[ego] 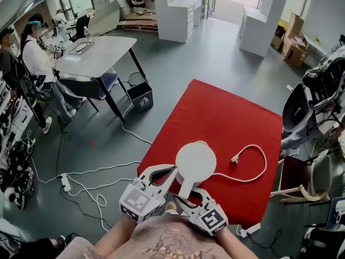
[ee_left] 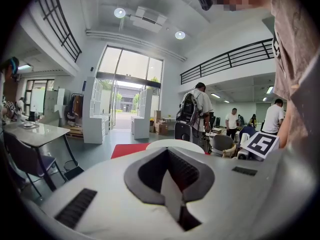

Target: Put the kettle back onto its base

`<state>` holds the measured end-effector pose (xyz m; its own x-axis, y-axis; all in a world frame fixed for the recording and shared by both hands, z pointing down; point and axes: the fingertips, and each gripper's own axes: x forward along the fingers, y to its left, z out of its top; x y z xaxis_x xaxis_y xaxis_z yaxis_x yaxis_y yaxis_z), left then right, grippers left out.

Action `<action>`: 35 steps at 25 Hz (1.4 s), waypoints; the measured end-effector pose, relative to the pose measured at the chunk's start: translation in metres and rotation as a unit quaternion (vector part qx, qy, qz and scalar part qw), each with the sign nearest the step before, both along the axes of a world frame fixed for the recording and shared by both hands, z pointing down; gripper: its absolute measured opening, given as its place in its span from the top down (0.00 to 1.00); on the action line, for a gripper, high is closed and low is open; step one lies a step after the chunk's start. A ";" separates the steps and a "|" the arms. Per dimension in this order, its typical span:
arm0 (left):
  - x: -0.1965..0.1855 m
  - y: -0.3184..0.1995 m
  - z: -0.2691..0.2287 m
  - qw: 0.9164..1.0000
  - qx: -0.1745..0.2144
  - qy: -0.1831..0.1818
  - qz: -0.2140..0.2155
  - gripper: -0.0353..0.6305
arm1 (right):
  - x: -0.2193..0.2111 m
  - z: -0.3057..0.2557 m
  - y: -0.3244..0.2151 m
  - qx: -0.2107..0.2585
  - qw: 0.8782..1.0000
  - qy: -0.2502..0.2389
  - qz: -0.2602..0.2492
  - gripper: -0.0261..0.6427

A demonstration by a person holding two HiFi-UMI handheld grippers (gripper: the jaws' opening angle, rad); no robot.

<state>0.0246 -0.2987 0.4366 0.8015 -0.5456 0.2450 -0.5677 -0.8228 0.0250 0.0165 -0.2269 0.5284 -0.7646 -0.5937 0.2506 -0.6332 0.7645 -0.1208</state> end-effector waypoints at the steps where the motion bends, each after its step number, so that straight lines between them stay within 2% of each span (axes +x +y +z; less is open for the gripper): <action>1: -0.001 0.001 0.001 1.000 0.000 0.000 0.003 0.97 | 0.002 0.000 0.002 -0.004 1.000 0.001 0.005 0.69; 5: 0.003 0.003 0.003 1.000 -0.002 0.003 0.015 0.97 | 0.014 -0.001 0.009 -0.013 0.999 0.008 0.031 0.69; 10: 0.007 0.007 0.004 0.999 -0.003 0.007 0.033 0.97 | 0.028 -0.003 0.020 -0.002 0.998 0.015 0.062 0.69; 14: 0.009 0.013 0.003 0.999 -0.004 0.012 0.047 0.97 | 0.040 -0.009 0.026 -0.019 0.995 0.018 0.095 0.69; 20: 0.007 0.022 0.000 0.998 -0.002 0.018 0.064 0.97 | 0.049 -0.016 0.025 0.011 0.990 0.022 0.140 0.69; 23: 0.006 0.027 -0.002 0.997 0.004 0.021 0.072 0.97 | 0.051 -0.028 0.028 0.020 0.987 0.009 0.157 0.78; 25: 0.009 0.030 -0.002 0.997 0.005 0.023 0.075 0.97 | 0.058 -0.033 0.029 0.023 0.985 -0.004 0.174 0.95; 35: 0.010 0.038 -0.005 0.997 0.011 0.034 0.064 0.97 | 0.074 -0.046 0.028 0.032 0.982 -0.007 0.186 0.95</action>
<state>0.0346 -0.2606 0.4321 0.8789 -0.4428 0.1773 -0.4562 -0.8889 0.0417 0.0903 -0.1994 0.4820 -0.4944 -0.8470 0.1956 -0.8691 0.4863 -0.0911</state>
